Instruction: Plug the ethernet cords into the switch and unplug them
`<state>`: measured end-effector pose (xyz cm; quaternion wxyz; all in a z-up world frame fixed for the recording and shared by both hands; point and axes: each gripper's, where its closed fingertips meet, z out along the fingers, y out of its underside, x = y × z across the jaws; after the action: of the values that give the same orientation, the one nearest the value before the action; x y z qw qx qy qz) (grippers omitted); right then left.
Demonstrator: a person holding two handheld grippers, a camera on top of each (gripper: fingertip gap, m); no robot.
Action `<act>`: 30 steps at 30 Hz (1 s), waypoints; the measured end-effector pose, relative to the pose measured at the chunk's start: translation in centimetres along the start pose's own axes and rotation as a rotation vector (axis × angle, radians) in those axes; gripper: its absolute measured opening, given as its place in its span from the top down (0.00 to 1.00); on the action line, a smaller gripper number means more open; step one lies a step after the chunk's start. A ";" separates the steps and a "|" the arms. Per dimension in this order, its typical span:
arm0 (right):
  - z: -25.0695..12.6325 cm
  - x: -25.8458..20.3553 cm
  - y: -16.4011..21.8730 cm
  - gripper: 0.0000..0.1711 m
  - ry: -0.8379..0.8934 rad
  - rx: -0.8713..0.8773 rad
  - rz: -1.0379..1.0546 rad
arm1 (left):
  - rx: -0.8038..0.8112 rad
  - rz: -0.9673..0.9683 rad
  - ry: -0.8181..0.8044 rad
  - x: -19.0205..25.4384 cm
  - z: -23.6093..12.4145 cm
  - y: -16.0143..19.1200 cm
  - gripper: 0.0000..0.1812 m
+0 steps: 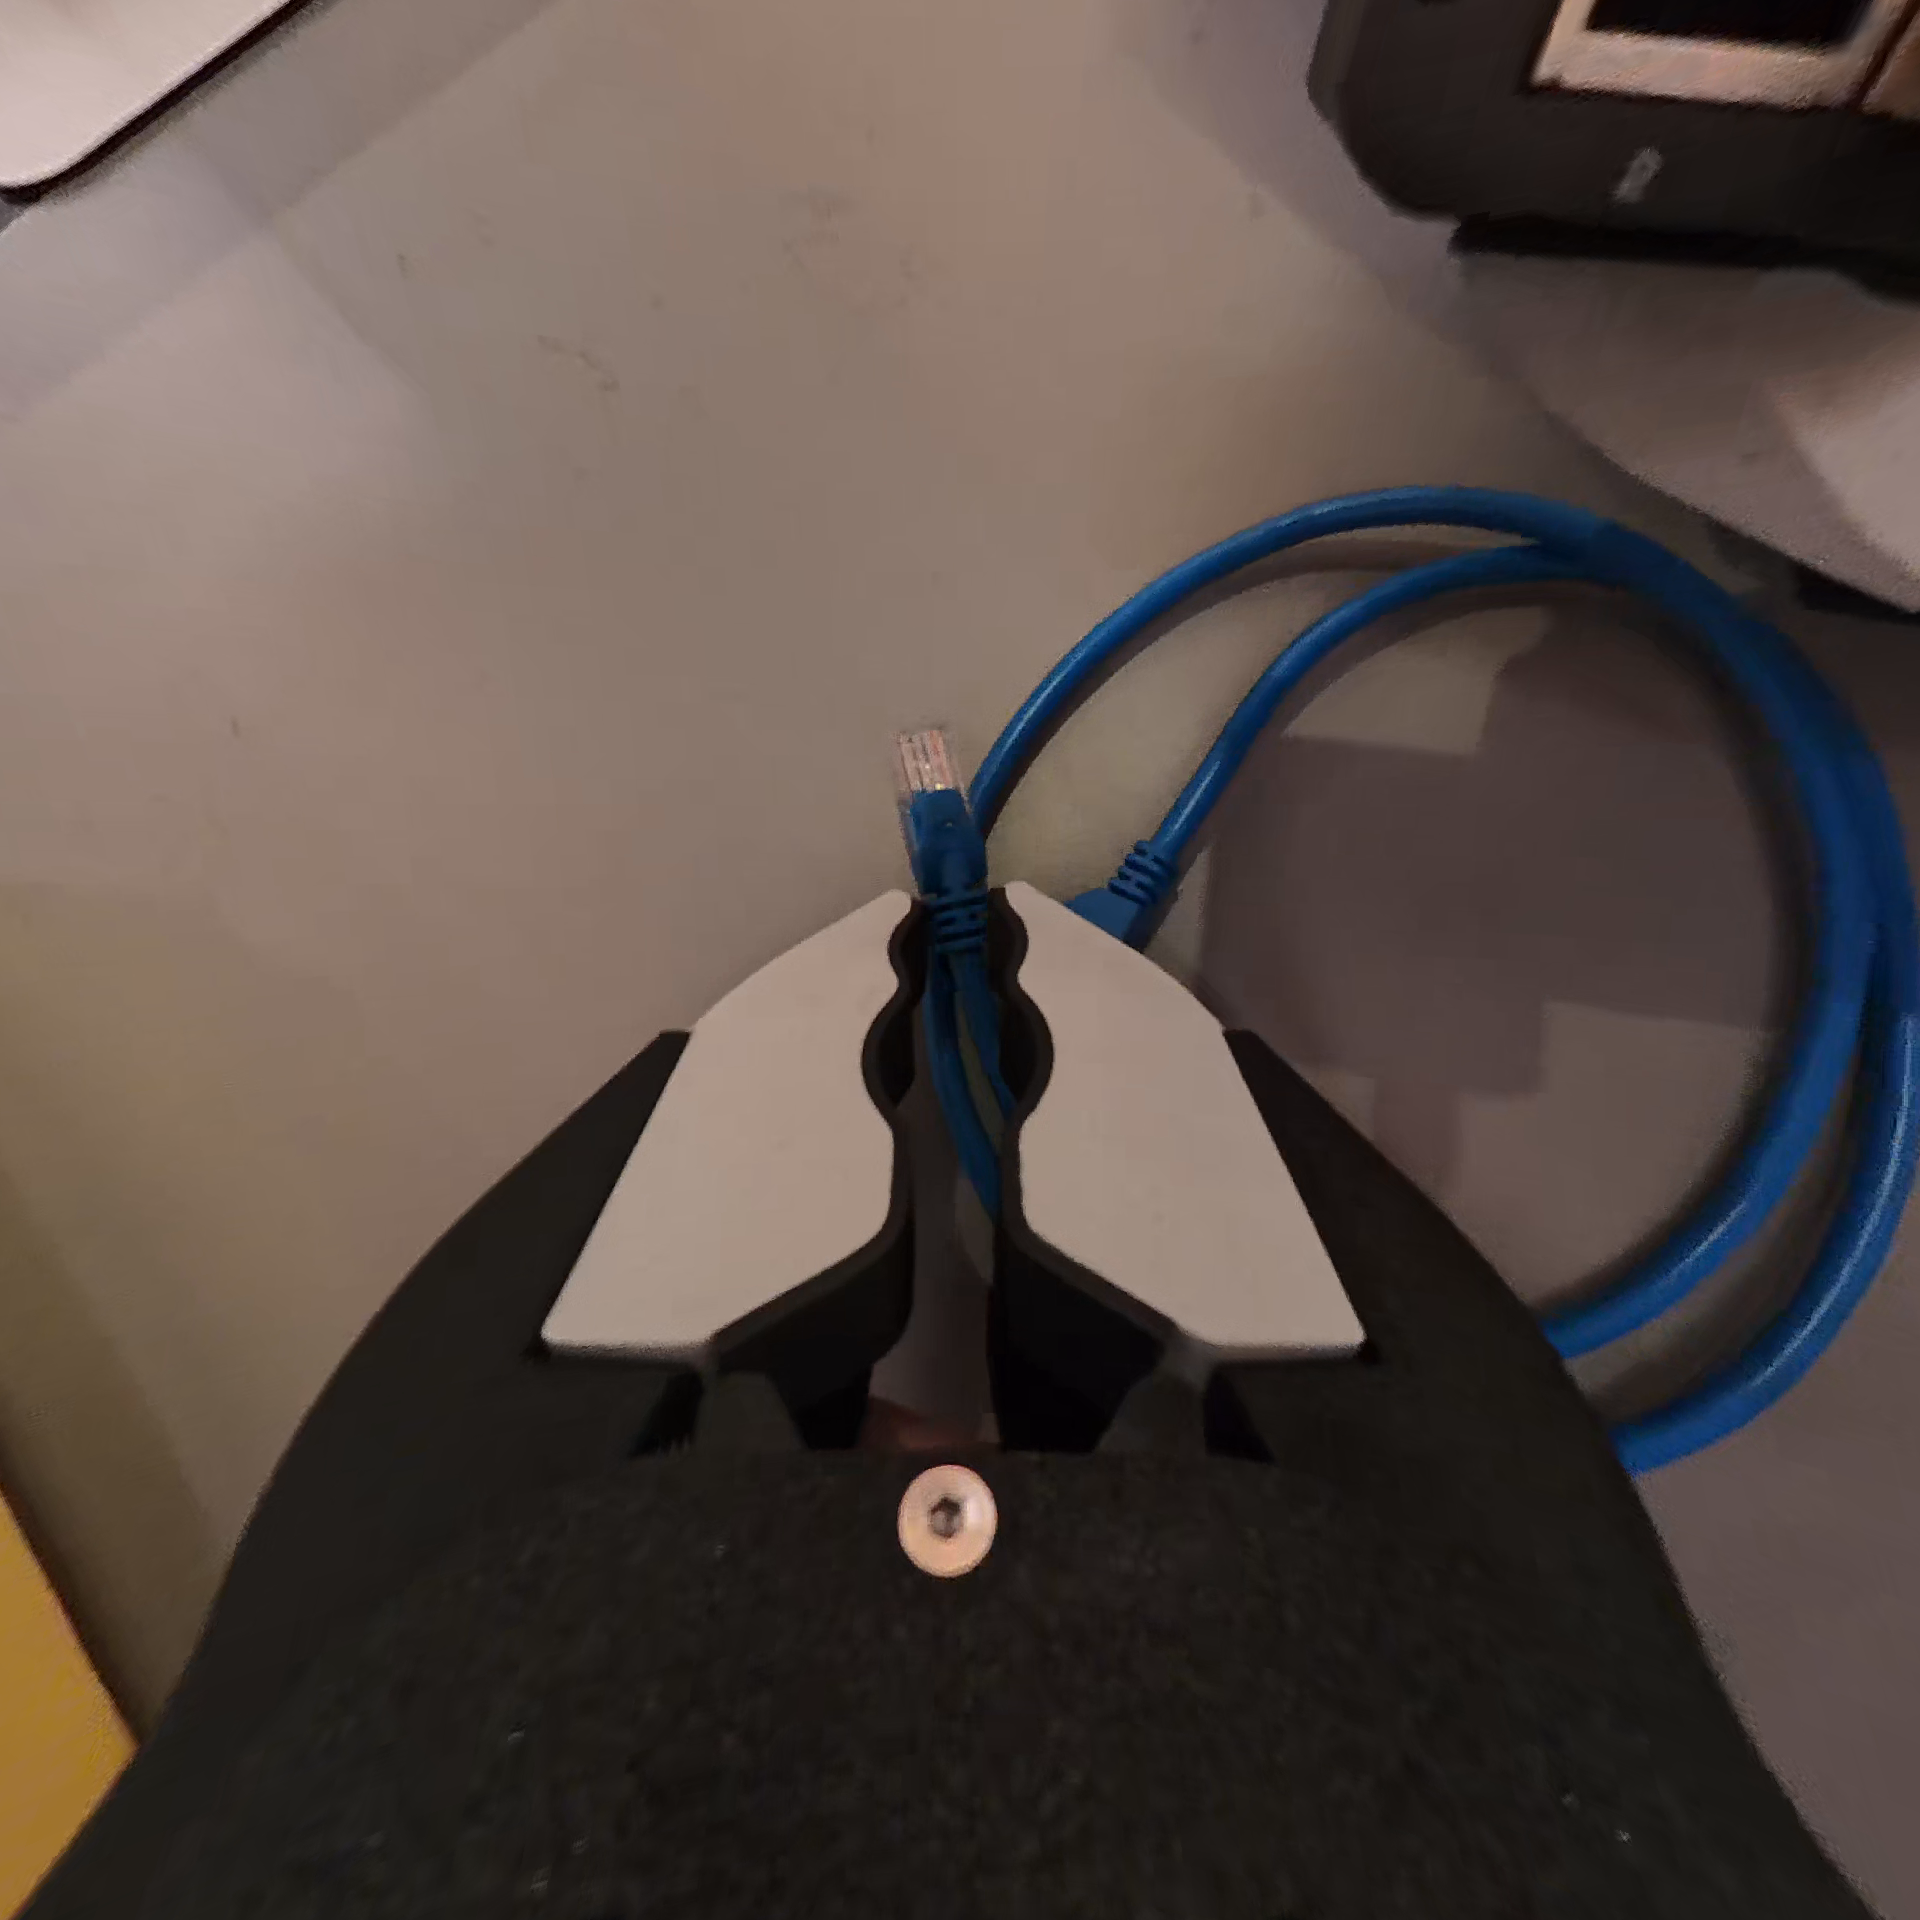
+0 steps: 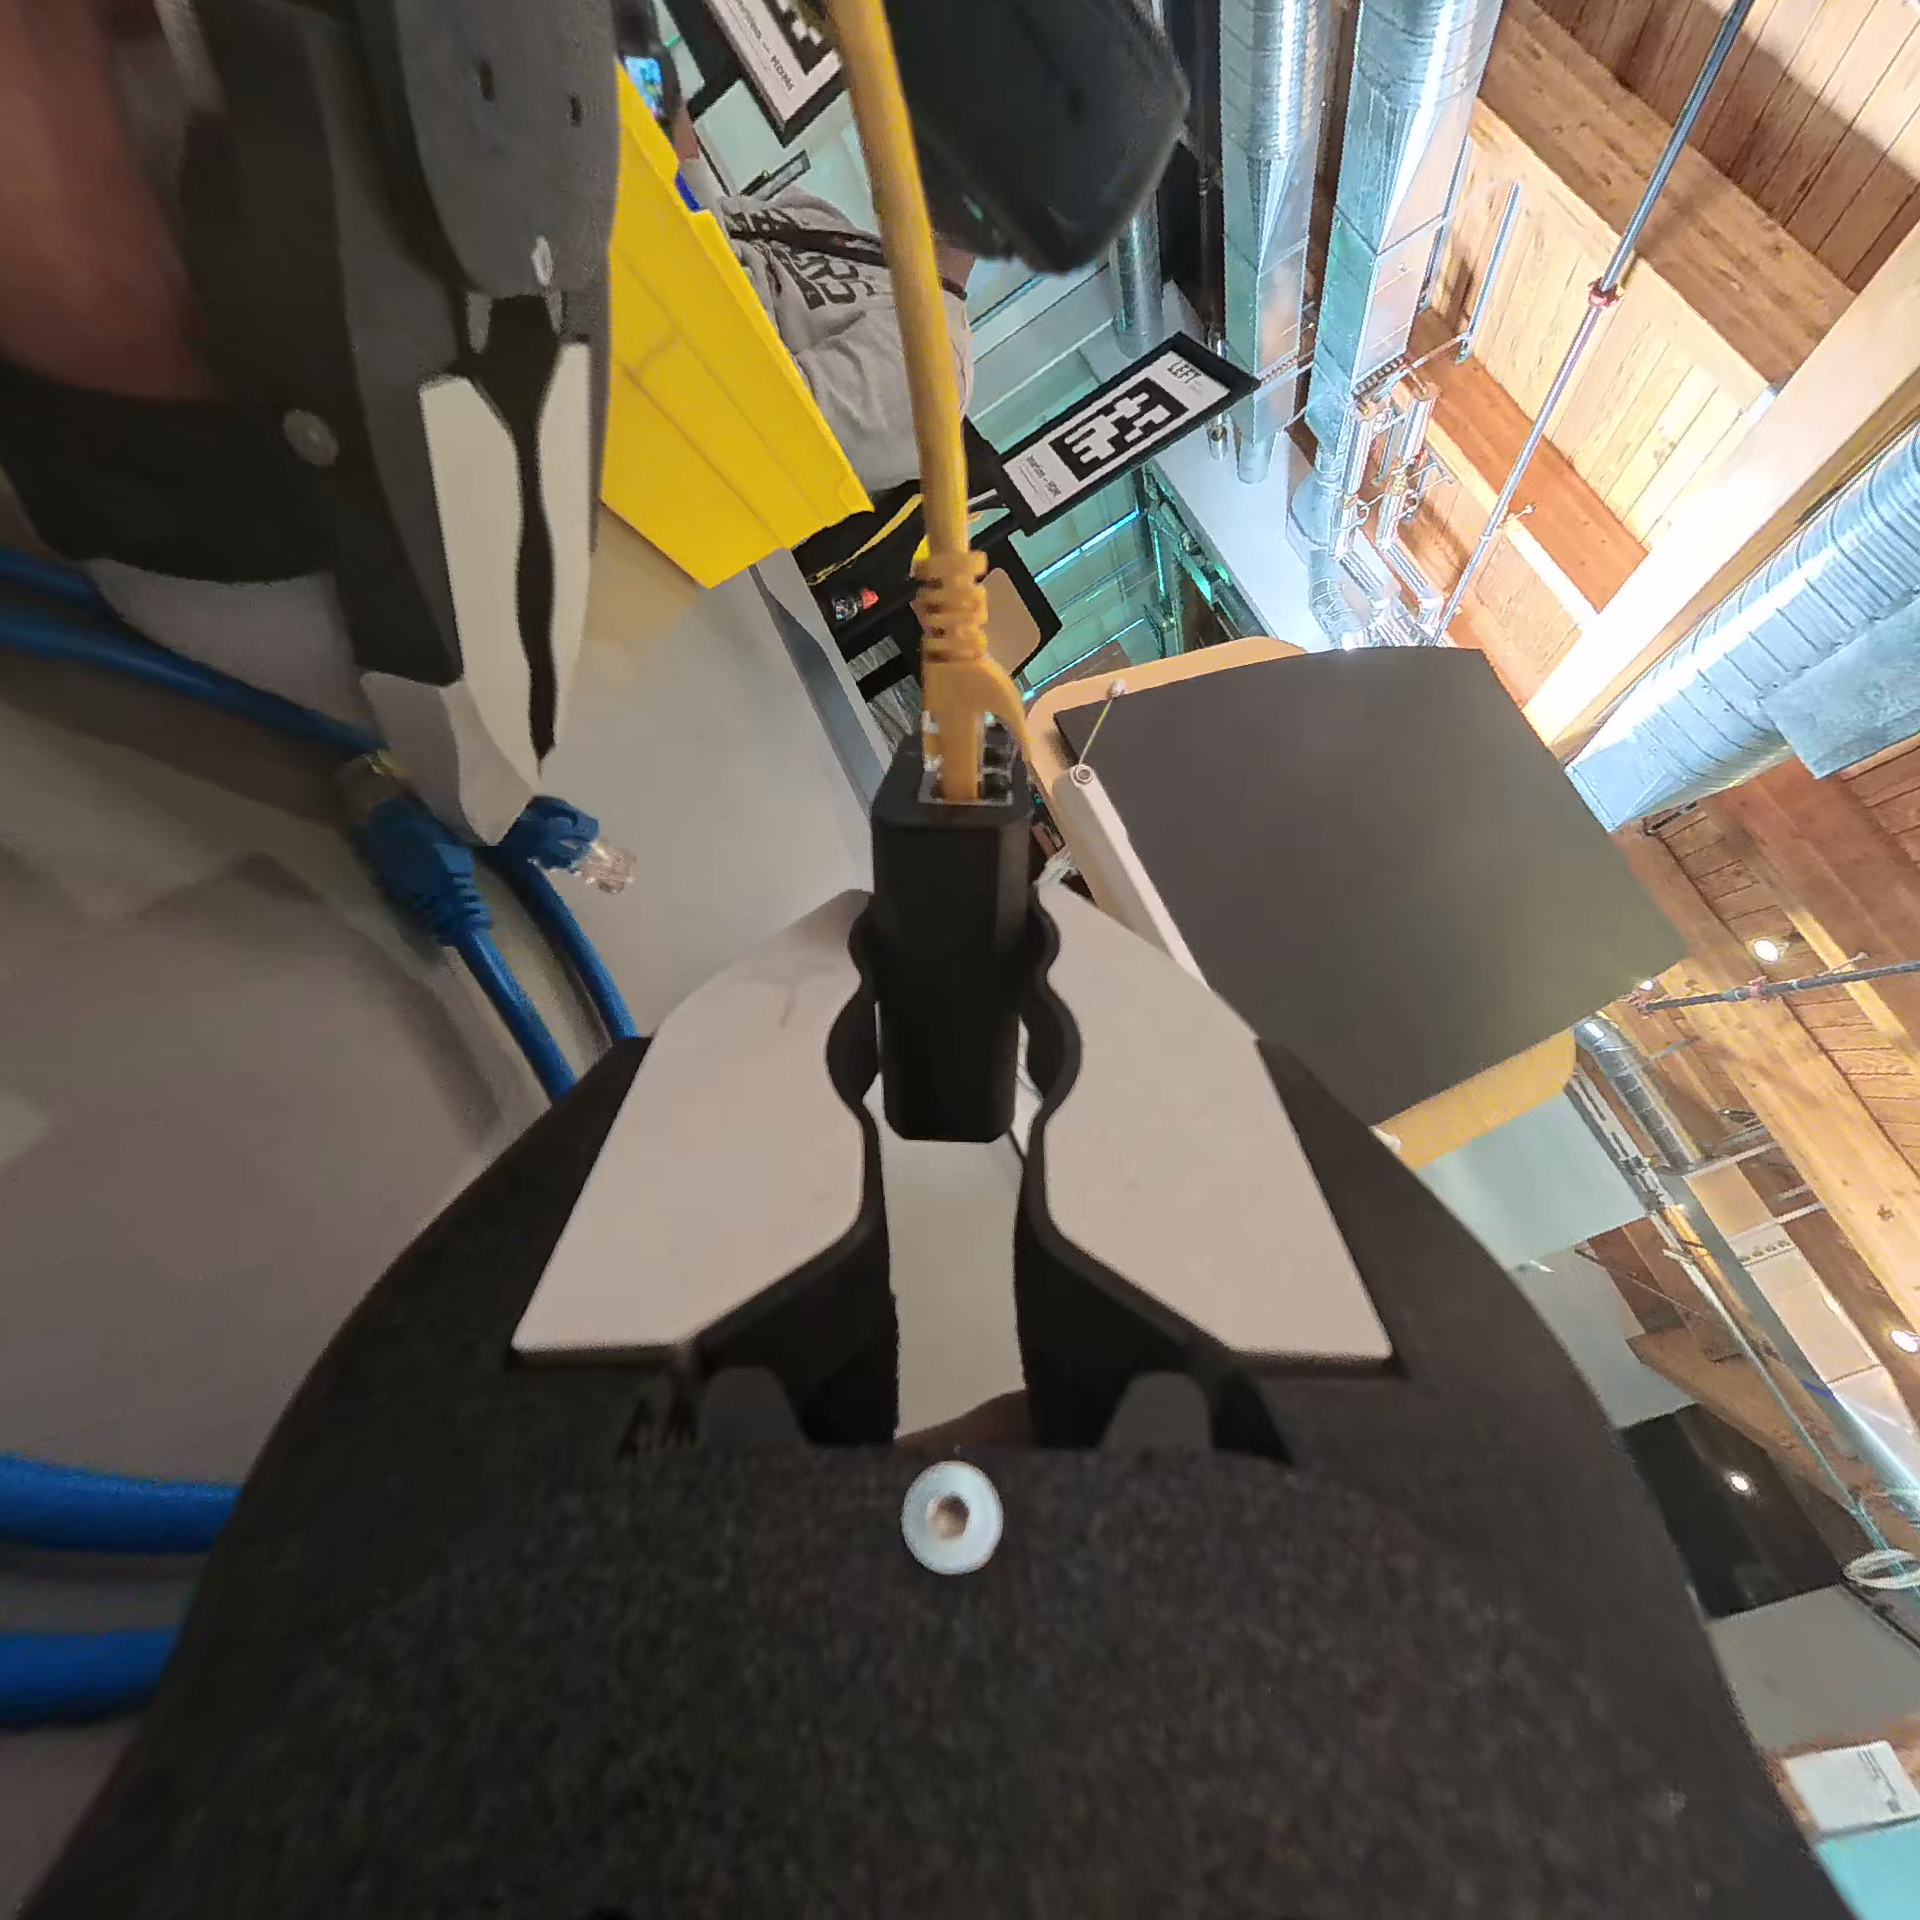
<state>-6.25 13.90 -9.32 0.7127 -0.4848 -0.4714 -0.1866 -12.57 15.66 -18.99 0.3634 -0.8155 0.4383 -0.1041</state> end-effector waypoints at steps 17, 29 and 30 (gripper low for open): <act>1.9 -2.3 -1.1 0.86 0.058 0.021 -0.381 | -0.053 0.307 0.339 1.8 -8.5 -3.2 0.94; 2.0 -3.0 -1.3 0.86 0.056 0.014 -0.450 | -0.131 0.293 0.364 2.0 -7.4 -2.1 0.95; 2.0 -3.0 -1.2 0.86 0.056 0.009 -0.449 | -0.133 0.288 0.362 2.0 -7.3 -2.1 0.94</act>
<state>-9.53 14.53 -11.09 0.6681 -0.3592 -0.5484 -0.3519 -13.59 11.16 -12.63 0.2357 -0.7346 0.6140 -0.1667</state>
